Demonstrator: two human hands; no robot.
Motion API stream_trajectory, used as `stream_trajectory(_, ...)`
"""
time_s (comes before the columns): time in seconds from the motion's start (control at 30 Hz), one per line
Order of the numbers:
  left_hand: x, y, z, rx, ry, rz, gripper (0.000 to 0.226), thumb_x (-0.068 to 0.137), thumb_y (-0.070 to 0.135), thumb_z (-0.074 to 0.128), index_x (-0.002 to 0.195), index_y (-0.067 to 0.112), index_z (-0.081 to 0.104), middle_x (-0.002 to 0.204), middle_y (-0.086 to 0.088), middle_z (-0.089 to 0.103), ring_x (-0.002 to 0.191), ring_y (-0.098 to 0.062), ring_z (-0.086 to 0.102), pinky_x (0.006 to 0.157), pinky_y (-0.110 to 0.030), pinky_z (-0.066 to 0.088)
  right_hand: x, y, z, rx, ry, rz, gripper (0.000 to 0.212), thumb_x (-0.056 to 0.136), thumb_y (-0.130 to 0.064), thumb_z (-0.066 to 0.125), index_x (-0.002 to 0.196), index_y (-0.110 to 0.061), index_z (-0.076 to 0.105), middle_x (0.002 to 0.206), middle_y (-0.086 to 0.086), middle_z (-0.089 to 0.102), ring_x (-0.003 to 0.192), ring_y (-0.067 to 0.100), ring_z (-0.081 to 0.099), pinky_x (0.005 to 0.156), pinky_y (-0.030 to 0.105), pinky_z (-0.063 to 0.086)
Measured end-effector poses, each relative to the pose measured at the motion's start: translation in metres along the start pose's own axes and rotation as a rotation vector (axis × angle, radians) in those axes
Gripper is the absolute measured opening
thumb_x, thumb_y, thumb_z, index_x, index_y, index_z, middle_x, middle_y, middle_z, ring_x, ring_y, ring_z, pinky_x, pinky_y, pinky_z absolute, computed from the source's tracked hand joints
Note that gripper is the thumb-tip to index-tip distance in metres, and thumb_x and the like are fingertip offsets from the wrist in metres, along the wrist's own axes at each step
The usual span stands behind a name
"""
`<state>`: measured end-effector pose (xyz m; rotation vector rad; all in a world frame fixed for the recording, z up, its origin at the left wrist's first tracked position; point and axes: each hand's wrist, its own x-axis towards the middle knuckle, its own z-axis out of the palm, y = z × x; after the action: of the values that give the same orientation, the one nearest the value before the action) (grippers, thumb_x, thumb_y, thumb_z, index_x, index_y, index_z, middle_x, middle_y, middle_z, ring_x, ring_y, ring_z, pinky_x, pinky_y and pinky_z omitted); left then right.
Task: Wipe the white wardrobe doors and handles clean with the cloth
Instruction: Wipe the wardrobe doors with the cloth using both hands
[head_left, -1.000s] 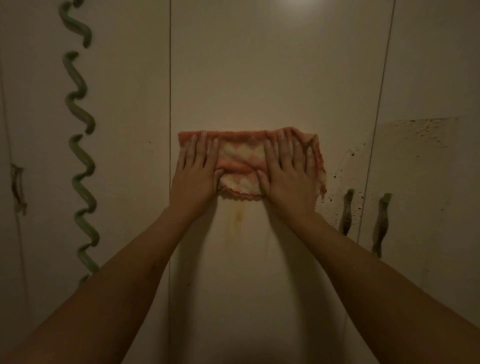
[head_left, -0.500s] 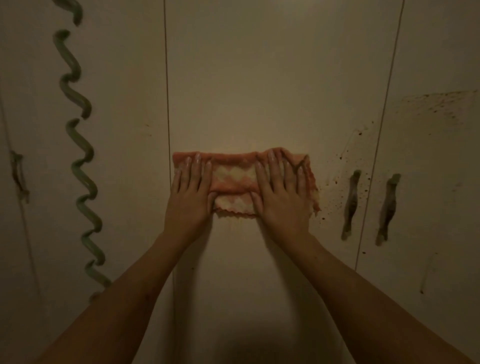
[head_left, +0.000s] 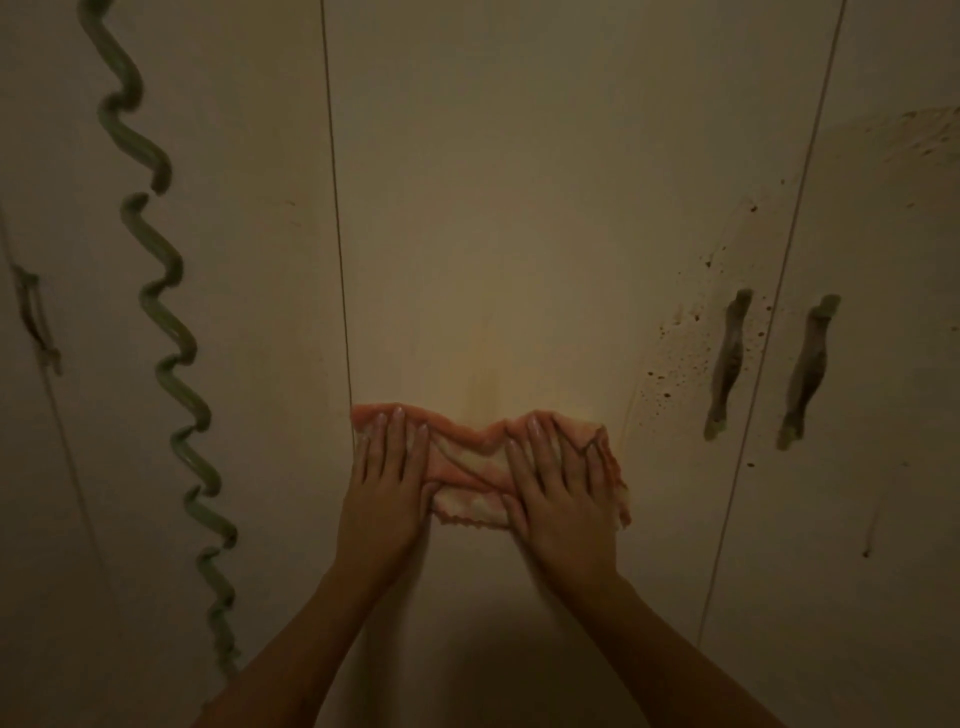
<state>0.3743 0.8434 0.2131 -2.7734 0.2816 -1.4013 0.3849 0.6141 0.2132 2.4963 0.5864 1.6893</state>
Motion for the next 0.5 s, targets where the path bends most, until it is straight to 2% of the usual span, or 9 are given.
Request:
stream_trajectory(0.07, -0.015, 0.004, 0.01, -0.021, -0.008, -0.013, 0.069, 0.094, 0.036, 0.038, 0.152, 0.006, 0.016, 0.158, -0.024, 0.017, 0.147, -0.04, 0.012, 0.117, -0.053, 0.016, -0.016, -0.004, 0.005, 0.003, -0.012, -0.011, 0.066, 0.097, -0.047, 0.045, 0.155, -0.021, 0.031, 0.163, 0.008, 0.022, 0.146, 0.031, 0.028, 0.12, 0.052, 0.01)
stream_trajectory(0.2, -0.04, 0.012, 0.023, -0.069, -0.013, -0.027, 0.071, 0.096, 0.037, 0.035, 0.154, 0.012, 0.002, 0.158, -0.023, 0.015, 0.148, -0.037, 0.007, 0.117, -0.052, 0.015, -0.04, -0.005, 0.015, -0.006, -0.034, -0.047, 0.07, 0.09, -0.046, 0.054, 0.153, -0.021, 0.035, 0.162, 0.008, 0.025, 0.143, 0.031, 0.032, 0.119, 0.053, 0.012)
stream_trajectory(0.3, -0.054, 0.02, 0.027, -0.086, -0.033, -0.022, 0.067, 0.099, 0.038, 0.03, 0.154, 0.012, 0.001, 0.157, -0.023, 0.015, 0.146, -0.041, 0.013, 0.117, -0.05, 0.013, -0.053, -0.005, 0.019, -0.014, -0.043, -0.069, 0.069, 0.088, -0.046, 0.054, 0.15, -0.021, 0.039, 0.161, 0.008, 0.025, 0.139, 0.031, 0.036, 0.117, 0.053, 0.017)
stream_trajectory(0.4, -0.057, 0.027, 0.027, -0.098, -0.076, -0.071, 0.061, 0.102, 0.041, 0.016, 0.153, 0.007, 0.013, 0.154, -0.027, 0.021, 0.147, -0.037, 0.007, 0.118, -0.047, 0.01, -0.059, -0.001, 0.019, -0.005, -0.045, -0.089, 0.064, 0.091, -0.046, 0.055, 0.148, -0.021, 0.043, 0.16, 0.007, 0.027, 0.138, 0.03, 0.04, 0.116, 0.051, 0.021)
stream_trajectory(0.5, -0.055, 0.037, 0.026, -0.097, -0.1, -0.106, 0.061, 0.102, 0.041, 0.018, 0.144, -0.001, 0.034, 0.152, -0.031, 0.024, 0.148, -0.036, 0.002, 0.118, -0.047, 0.01, -0.063, 0.009, 0.015, 0.008, -0.028, -0.111, 0.057, 0.095, -0.043, 0.056, 0.147, -0.021, 0.047, 0.16, 0.005, 0.032, 0.14, 0.028, 0.04, 0.119, 0.049, 0.018)
